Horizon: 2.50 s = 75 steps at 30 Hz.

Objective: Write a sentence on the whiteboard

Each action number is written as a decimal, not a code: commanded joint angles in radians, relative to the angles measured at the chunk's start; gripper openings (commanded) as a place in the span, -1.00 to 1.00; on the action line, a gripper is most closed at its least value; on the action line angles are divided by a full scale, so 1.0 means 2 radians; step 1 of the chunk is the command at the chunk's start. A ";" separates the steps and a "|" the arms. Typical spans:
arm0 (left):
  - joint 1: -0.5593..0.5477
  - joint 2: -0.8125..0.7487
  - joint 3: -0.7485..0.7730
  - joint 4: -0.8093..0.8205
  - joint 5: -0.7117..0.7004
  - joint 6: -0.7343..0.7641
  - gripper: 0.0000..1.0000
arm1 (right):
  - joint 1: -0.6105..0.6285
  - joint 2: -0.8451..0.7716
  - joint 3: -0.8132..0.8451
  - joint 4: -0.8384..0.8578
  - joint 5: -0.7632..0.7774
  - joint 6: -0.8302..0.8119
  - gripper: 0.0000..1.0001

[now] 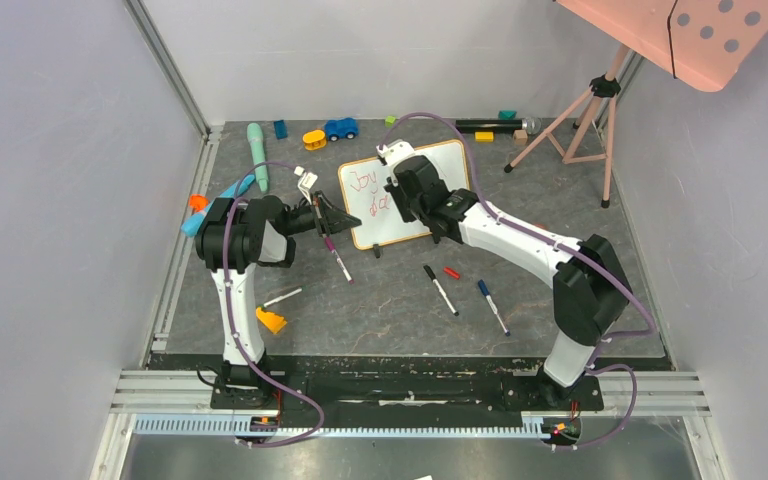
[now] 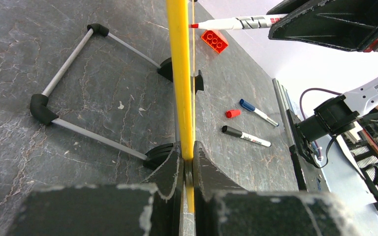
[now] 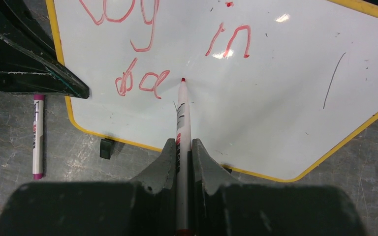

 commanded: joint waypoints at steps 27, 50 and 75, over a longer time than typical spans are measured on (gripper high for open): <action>-0.011 0.021 -0.010 0.020 0.061 0.051 -0.96 | -0.002 -0.004 -0.022 -0.004 -0.006 -0.003 -1.00; -0.011 0.021 -0.010 0.020 0.060 0.051 -0.96 | -0.026 -0.073 -0.051 0.048 -0.074 0.004 -1.00; -0.010 0.021 -0.010 0.020 0.061 0.051 -0.96 | -0.038 -0.027 -0.005 0.058 -0.062 0.004 -1.00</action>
